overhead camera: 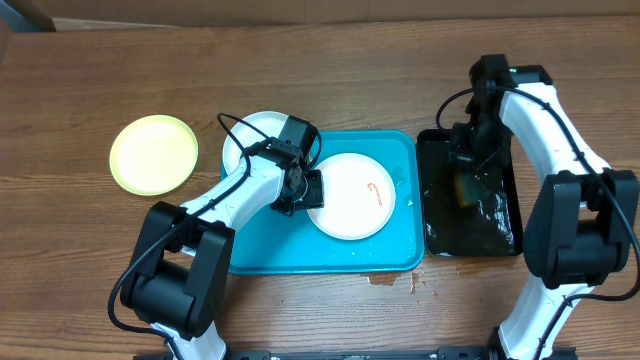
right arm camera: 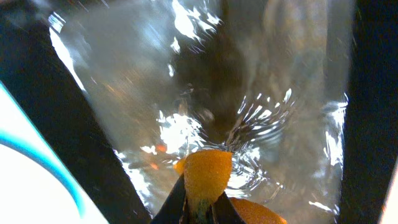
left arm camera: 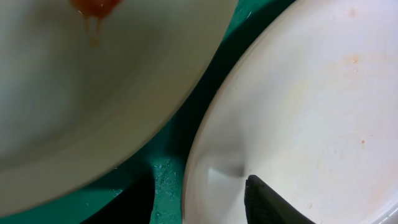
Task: Clean dirty plates on tray and stack at the side
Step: 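Reach the right gripper into the black tray and grasp the sponge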
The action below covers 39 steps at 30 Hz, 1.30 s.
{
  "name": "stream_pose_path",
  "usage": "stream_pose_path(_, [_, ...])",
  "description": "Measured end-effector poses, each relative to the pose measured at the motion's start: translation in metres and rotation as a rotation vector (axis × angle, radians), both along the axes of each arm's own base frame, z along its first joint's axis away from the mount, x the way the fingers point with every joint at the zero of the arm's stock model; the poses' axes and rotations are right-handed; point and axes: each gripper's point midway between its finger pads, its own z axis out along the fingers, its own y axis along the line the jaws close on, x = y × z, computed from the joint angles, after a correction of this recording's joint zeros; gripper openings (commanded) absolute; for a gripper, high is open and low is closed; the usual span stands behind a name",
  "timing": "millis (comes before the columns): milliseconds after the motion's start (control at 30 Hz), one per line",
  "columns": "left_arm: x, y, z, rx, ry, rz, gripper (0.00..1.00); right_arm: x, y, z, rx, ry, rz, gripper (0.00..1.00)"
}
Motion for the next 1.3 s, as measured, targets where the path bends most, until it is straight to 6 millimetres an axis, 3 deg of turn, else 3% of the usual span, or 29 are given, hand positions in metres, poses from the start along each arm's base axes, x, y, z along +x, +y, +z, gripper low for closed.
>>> stream_pose_path(100, [0.004,-0.002,0.001,-0.006,-0.018,0.000,0.42,-0.006,0.002,0.000,-0.045,0.019,0.011,0.04])
stream_pose_path(167, [0.009,-0.004,0.002,-0.013,-0.038,-0.001,0.21,-0.006,0.006,0.000,-0.059,0.016,0.024,0.04])
stream_pose_path(200, [0.010,-0.004,0.002,-0.014,-0.041,-0.003,0.16,-0.006,0.009,0.000,-0.065,0.014,0.032,0.04])
stream_pose_path(467, [-0.006,0.003,-0.001,0.012,0.024,0.002,0.06,-0.008,0.016,0.001,-0.083,0.020,0.058,0.04])
stream_pose_path(600, [-0.015,0.008,0.002,0.042,0.074,0.009,0.11,-0.020,0.010,0.003,-0.117,0.066,0.077,0.04])
stream_pose_path(667, [-0.016,0.012,0.005,0.065,0.084,0.014,0.23,-0.020,0.008,0.003,-0.139,0.065,0.088,0.04])
stream_pose_path(733, [-0.013,0.013,0.007,0.075,0.076,0.024,0.47,-0.019,0.007,0.003,-0.162,0.061,0.102,0.04])
stream_pose_path(800, [-0.011,0.014,0.007,0.083,0.069,0.027,0.51,-0.019,0.008,0.004,-0.173,0.060,0.115,0.04])
stream_pose_path(1000, [-0.008,0.015,0.008,0.089,0.056,0.033,0.24,-0.020,0.010,0.004,-0.189,0.058,0.131,0.04])
stream_pose_path(1100, [-0.008,0.015,0.008,0.089,0.054,0.032,0.05,-0.020,0.009,0.004,-0.193,0.058,0.132,0.04])
stream_pose_path(1233, [-0.008,0.015,0.008,0.088,0.054,0.032,0.04,-0.020,0.010,0.004,-0.194,0.059,0.134,0.04])
stream_pose_path(1300, [-0.007,0.015,0.008,0.087,0.053,0.032,0.09,-0.023,0.007,0.005,-0.210,0.074,0.150,0.04])
